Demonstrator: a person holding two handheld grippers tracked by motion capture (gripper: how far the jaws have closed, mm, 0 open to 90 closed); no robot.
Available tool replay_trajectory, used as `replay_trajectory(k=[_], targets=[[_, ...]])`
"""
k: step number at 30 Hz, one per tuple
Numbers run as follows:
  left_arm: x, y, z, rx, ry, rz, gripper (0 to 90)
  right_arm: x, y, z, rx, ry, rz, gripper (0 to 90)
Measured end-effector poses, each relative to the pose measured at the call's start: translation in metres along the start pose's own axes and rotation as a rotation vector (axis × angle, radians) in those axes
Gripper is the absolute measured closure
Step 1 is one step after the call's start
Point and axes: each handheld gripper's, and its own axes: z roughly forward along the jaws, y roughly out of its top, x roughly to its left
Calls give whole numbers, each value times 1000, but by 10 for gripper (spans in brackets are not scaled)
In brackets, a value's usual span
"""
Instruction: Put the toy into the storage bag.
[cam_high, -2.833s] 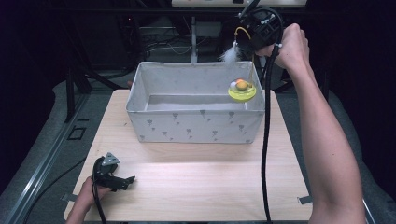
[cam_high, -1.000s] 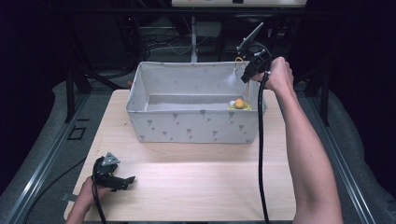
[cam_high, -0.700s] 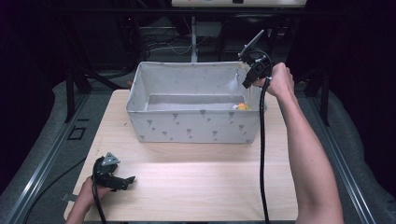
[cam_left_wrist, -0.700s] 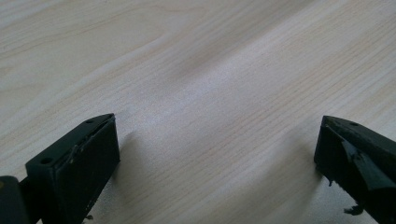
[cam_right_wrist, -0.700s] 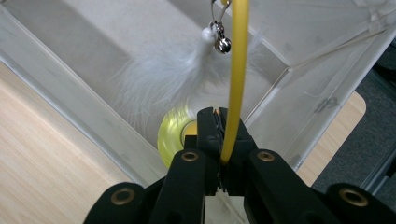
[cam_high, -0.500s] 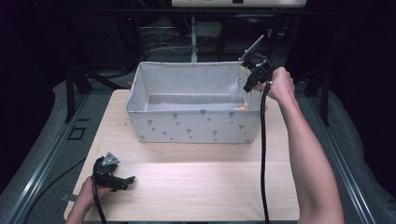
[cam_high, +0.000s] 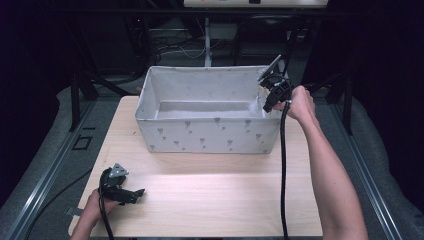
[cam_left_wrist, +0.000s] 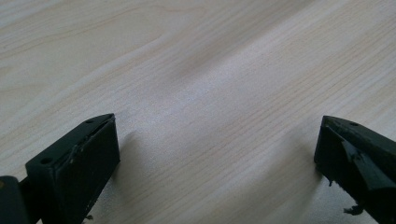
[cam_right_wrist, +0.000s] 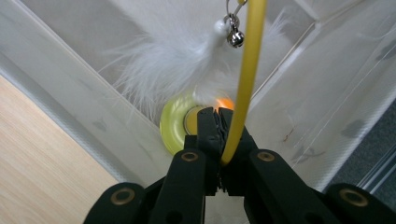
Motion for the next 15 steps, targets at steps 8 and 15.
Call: replay_trajectory(k=[8,15], targets=[[0,0,0,1,0,0,0,0,-4,13,37,17,15,878],[0,0,0,-1,0,1,0,-2,-7,2,6,29,27,810]])
